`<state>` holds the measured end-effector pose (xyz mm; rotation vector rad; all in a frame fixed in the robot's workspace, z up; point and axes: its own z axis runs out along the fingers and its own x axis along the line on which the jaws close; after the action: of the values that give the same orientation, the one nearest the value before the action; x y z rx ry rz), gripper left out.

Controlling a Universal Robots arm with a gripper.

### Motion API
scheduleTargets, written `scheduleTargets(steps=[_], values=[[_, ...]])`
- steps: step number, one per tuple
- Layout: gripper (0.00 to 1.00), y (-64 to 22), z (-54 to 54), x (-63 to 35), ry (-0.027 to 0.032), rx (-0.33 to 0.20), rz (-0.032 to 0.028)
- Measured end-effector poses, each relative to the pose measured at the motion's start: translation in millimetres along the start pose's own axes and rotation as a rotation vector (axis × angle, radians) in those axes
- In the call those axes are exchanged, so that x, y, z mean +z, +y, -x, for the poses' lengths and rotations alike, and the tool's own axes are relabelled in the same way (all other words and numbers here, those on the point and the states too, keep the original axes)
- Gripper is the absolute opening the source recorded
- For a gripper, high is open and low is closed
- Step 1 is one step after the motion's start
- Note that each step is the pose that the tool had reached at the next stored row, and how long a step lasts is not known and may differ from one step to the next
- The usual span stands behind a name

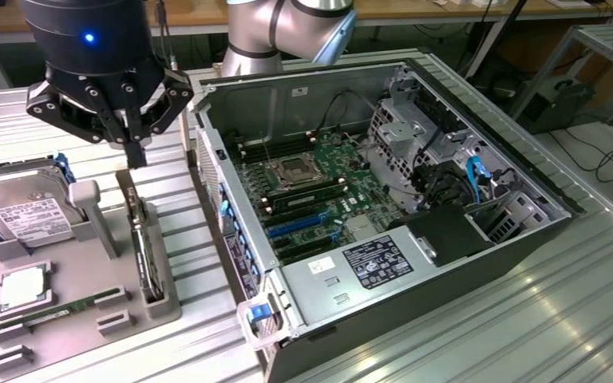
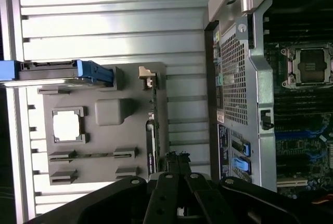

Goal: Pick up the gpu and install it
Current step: 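Reach for the gpu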

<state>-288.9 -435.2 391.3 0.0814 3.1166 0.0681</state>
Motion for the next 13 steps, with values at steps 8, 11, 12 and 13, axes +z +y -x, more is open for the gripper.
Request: scheduleTargets(steps=[8,11,12,13], values=[[0.11,-2.4,-8.7,-0.2,0.0001,-0.001,0.0000],[0.11,-3.1,-12.1,-0.2,0.0001,-0.001,0.0000],[0.11,-3.3,-13.2,-0.1,0.0001,-0.001,0.0000],[0.11,-3.5,-14.6,-0.2,0.0001,-0.001,-0.0001]])
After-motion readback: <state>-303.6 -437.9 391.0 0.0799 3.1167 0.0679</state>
